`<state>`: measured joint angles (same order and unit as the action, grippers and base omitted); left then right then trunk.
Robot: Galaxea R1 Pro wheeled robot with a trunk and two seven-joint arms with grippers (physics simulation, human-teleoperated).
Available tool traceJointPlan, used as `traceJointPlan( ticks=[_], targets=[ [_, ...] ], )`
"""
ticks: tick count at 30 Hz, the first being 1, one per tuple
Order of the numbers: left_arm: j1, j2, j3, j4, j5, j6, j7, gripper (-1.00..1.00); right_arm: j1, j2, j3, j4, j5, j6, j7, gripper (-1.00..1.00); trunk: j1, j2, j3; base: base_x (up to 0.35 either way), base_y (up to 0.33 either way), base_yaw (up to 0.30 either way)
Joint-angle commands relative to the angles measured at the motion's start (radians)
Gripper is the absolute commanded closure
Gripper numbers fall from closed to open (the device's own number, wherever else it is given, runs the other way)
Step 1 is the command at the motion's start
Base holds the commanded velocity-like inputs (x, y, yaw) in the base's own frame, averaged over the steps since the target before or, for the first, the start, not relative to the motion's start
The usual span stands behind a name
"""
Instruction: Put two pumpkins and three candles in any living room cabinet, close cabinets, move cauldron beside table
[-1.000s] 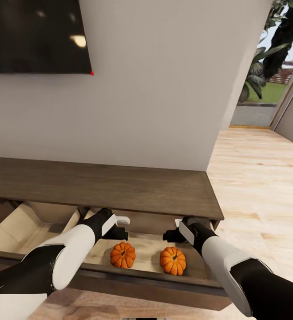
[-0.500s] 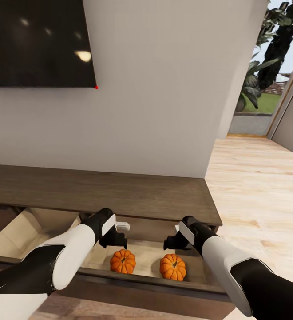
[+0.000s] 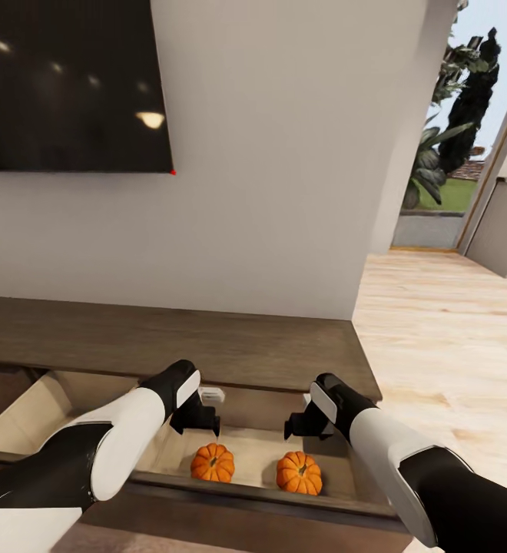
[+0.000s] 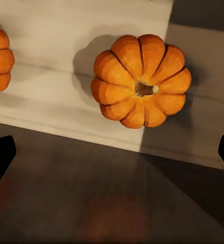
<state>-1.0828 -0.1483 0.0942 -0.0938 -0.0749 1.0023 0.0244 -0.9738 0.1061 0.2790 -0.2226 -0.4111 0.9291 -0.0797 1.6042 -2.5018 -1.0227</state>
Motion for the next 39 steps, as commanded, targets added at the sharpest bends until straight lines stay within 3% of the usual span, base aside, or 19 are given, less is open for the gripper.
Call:
traceJointPlan(
  ticks=[1,9,14,39],
  targets=[
    [0.0,-0.001,0.009,-0.001,-0.007,0.005,0.002,-1.0,0.0,0.0,0.005,-0.001,-0.011,0.004,-0.009,-1.0,-0.001,0.0,0.003,0.0,0.0,0.0],
    [0.0,-0.001,0.009,0.009,-0.006,0.006,0.002,-1.0,0.0,0.0,0.005,-0.001,-0.01,0.022,-0.009,-1.0,-0.004,0.002,0.034,0.0,0.0,0.0],
    [0.0,-0.001,0.009,0.009,-0.006,0.006,0.002,-1.0,0.0,0.0,0.005,-0.001,-0.012,0.05,-0.007,-1.0,-0.023,0.037,0.05,0.0,0.0,0.0],
    [0.0,-0.001,0.009,0.009,-0.007,0.006,0.007,-1.0,0.0,0.0,0.006,-0.003,-0.012,0.051,-0.006,-1.0,-0.119,0.212,0.128,0.0,0.0,0.0]
  ],
)
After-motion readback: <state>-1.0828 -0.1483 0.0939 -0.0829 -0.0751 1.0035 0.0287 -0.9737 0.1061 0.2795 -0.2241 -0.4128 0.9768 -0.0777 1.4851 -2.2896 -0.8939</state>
